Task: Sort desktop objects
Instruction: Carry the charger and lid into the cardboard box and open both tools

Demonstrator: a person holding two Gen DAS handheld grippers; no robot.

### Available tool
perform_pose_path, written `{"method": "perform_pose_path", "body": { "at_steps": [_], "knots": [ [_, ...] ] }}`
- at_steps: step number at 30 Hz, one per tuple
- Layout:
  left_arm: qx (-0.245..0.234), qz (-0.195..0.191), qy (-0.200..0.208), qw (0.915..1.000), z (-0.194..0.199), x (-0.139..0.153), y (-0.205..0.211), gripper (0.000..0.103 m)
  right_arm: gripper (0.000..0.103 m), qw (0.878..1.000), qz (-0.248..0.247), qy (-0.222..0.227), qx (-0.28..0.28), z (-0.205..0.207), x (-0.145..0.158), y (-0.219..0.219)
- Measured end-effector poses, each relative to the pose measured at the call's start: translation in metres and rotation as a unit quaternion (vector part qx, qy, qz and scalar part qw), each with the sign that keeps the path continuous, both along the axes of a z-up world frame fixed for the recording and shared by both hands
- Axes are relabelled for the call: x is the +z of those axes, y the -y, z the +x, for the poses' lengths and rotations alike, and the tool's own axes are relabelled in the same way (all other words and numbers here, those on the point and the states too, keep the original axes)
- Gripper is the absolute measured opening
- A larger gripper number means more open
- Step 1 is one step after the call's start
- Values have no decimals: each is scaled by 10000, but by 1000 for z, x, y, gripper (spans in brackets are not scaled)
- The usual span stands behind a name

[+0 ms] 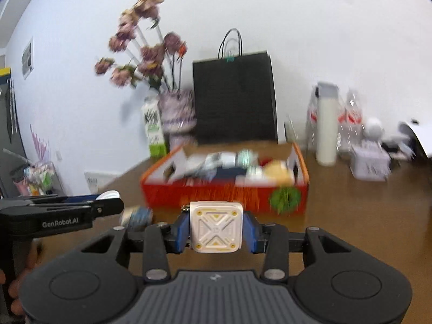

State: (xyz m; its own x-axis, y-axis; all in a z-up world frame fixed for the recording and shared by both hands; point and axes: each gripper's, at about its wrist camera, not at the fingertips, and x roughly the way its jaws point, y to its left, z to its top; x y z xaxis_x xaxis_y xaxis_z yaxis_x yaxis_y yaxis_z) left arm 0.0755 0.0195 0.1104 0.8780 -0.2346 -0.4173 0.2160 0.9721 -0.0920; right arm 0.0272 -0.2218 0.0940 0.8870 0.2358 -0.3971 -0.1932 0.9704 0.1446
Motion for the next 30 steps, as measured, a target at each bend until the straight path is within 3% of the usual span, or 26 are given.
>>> {"method": "perform_pose_path", "body": {
  "at_steps": [3, 7, 11, 13, 14, 16, 21, 27, 30],
  "knots": [
    [137, -275, -52, 9995, 67, 8, 4, 41, 40, 9997, 208, -116, -25, 75, 12, 9],
    [272, -641, -867, 9938, 159, -15, 11, 41, 40, 9943, 629, -848, -158, 179, 1, 18],
    [369, -316, -1065, 9931, 213, -42, 25, 42, 40, 9860, 426, -1572, -350, 256, -28, 14],
    [316, -430, -1362, 9892, 229, -53, 28, 61, 40, 9792, 351, -1967, -339, 283, -47, 15],
    [306, -529, -1447, 9876, 230, -55, 27, 64, 41, 9780, 389, -2016, -382, 291, -55, 16],
    [382, -670, -1297, 9886, 221, -56, 25, 73, 45, 9763, 318, -2068, -559, 298, -63, 16],
    [323, -247, -996, 9942, 196, -39, 29, 82, 52, 9817, 599, -1731, -513, 275, -46, 22],
    [475, -286, -583, 9968, 99, -22, 20, 100, 68, 9887, 721, -1233, -452, 193, -22, 33],
    [313, -217, -482, 9981, 49, -27, 23, 102, 72, 9923, 466, -1100, -326, 140, -27, 22]
  ]
}}
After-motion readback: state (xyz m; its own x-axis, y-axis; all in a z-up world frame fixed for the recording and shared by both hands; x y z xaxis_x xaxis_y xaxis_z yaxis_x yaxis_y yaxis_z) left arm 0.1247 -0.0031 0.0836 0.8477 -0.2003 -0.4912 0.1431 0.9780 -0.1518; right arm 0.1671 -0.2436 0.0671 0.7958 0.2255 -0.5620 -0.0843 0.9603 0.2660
